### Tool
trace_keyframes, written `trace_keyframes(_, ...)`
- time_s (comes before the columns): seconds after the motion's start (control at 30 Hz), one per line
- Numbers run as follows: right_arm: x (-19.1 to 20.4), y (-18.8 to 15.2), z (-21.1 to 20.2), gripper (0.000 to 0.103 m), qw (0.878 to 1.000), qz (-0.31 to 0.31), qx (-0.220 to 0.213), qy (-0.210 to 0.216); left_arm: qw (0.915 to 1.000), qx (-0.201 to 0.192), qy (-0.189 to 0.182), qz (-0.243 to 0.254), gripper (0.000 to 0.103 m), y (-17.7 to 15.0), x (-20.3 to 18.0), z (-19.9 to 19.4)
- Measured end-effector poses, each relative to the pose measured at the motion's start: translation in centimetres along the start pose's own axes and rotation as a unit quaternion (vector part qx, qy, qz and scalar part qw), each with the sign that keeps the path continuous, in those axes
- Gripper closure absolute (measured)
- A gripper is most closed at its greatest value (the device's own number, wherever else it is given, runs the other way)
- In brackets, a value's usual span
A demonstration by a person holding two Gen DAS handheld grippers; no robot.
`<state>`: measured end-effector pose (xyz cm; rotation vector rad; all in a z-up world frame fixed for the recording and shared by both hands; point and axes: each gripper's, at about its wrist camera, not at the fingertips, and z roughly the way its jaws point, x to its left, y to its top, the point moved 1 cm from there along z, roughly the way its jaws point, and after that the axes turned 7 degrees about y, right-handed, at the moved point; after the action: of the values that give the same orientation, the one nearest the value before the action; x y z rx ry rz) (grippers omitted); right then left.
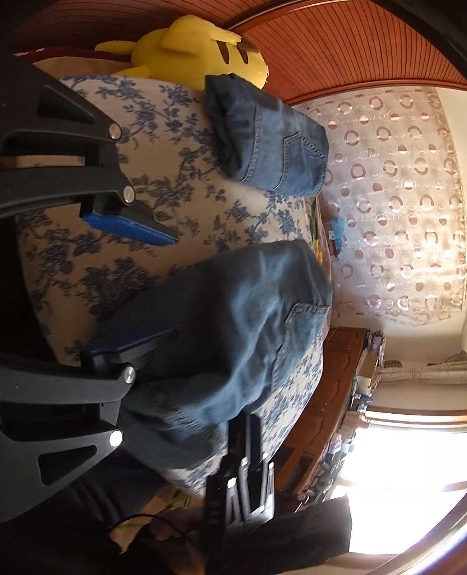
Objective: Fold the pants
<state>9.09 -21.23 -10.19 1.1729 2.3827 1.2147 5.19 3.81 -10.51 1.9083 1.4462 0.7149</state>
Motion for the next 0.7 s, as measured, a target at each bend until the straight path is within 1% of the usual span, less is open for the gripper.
trace_keyframes(0.13, 0.2, 0.1, 0.3, 0.070, 1.000, -0.004, 0.003, -0.001, 0.9999, 0.001, -0.009, 0.008, 0.059, -1.1, -0.8, -0.6)
trace_keyframes(0.23, 0.1, 0.1, 0.5, 0.070, 1.000, -0.003, 0.004, -0.001, 0.9997, -0.001, -0.023, 0.005, 0.059, -1.4, -1.3, -1.0)
trace_keyframes(0.33, 0.1, 0.1, 0.5, 0.070, 1.000, -0.004, 0.004, -0.001, 0.9995, -0.001, -0.027, 0.014, 0.059, -1.6, -2.1, -1.1)
trace_keyframes(0.5, 0.1, 0.1, 0.7, 0.070, 1.000, -0.002, 0.005, 0.001, 0.9993, 0.007, -0.036, 0.013, 0.060, -1.5, -2.7, -0.2)
trace_keyframes(0.53, 0.1, 0.1, 0.7, 0.070, 1.000, -0.001, 0.005, 0.001, 0.9992, 0.008, -0.037, 0.013, 0.062, -1.5, -2.9, 0.0)
trace_keyframes(0.6, 0.0, 0.0, 0.8, 0.070, 1.000, 0.000, 0.006, 0.002, 0.9989, 0.011, -0.044, 0.011, 0.070, -1.4, -3.0, 0.4)
trace_keyframes(0.67, -0.1, -0.1, 0.9, 0.070, 1.000, 0.000, 0.007, 0.003, 0.9988, 0.012, -0.047, 0.005, 0.083, -1.3, -2.9, 0.7)
trace_keyframes(0.7, -0.1, -0.2, 1.0, 0.069, 1.000, 0.000, 0.008, 0.003, 0.9987, 0.012, -0.049, 0.002, 0.086, -1.4, -2.9, 0.7)
